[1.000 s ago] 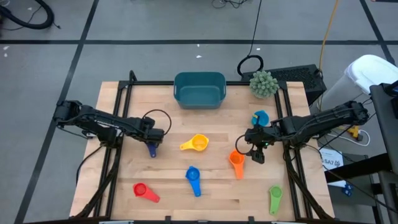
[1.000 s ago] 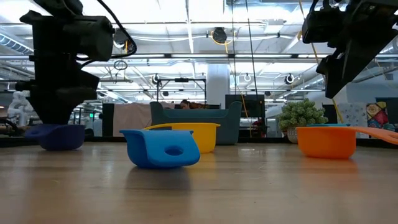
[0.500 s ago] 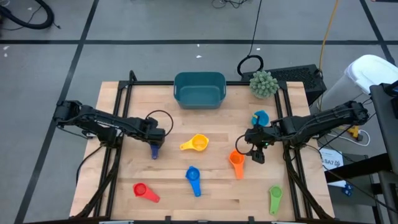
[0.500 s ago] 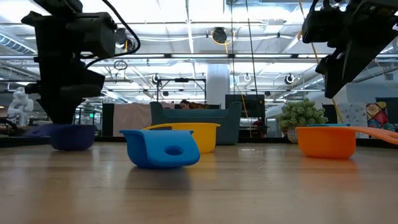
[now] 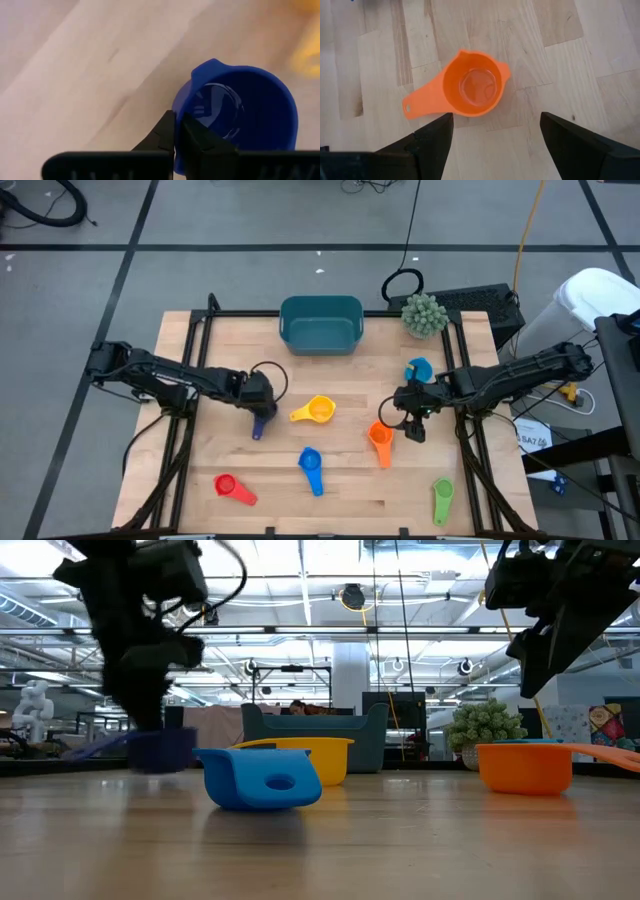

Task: Nest measuring cups in basket
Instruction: Stack the dark blue measuring cup on top of the yellow measuring cup

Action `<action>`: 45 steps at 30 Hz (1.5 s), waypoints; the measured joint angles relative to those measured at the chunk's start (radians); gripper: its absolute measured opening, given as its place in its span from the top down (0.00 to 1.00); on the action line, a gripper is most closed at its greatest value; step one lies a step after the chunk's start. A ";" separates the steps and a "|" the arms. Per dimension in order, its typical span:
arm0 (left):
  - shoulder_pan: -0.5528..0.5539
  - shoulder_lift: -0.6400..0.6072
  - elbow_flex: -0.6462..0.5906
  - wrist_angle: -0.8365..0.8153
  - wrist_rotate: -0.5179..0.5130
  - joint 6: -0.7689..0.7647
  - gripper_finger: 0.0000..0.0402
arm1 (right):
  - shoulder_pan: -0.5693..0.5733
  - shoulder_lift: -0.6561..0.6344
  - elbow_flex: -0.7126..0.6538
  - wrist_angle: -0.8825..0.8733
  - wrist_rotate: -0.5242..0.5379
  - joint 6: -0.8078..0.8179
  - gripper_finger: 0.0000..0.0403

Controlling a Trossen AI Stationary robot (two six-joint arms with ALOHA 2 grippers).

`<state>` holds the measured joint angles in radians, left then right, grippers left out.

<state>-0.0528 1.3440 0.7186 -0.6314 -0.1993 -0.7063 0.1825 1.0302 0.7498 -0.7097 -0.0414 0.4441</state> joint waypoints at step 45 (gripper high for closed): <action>0.051 0.524 0.883 -0.224 0.145 1.147 0.98 | 0.005 -0.100 0.000 -0.043 0.037 0.054 0.29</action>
<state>-0.0015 1.8679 1.6014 -0.8553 -0.0540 0.4408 0.1873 0.9298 0.7498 -0.7525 -0.0044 0.4985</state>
